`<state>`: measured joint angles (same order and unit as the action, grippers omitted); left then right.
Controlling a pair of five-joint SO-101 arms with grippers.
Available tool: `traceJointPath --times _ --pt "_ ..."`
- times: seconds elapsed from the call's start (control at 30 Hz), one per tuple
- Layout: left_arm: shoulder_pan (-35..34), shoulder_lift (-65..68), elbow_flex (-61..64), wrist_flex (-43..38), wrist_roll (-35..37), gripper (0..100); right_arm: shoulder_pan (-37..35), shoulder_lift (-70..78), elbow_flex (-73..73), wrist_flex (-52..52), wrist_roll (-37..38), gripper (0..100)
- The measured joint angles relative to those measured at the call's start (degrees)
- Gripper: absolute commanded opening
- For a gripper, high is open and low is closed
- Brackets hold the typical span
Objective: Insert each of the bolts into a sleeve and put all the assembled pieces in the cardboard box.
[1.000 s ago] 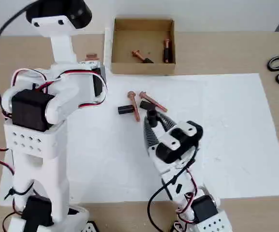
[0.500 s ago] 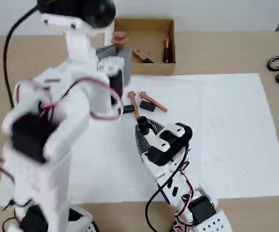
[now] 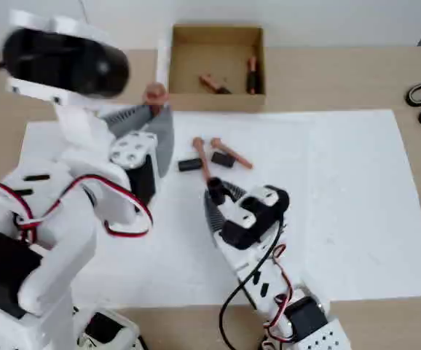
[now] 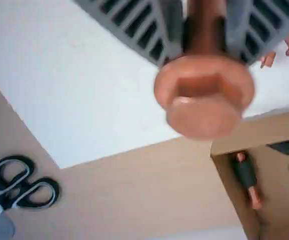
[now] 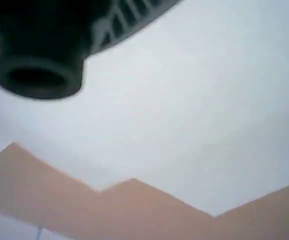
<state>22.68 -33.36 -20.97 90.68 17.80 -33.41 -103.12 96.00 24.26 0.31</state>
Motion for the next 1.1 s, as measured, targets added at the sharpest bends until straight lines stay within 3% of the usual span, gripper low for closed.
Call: traceJointPath --times 0.3,0.53,1.1 --pt "0.0 -10.5 20.7 -6.2 0.2 1 0.0 0.0 0.0 1.1 0.0 0.4" --pt "0.0 -14.9 38.9 -20.3 0.2 1 0.0 0.0 0.0 1.1 -0.2 0.4" --pt "0.0 -29.4 65.9 -46.1 0.2 1 0.0 0.0 0.0 1.1 -0.2 0.4"
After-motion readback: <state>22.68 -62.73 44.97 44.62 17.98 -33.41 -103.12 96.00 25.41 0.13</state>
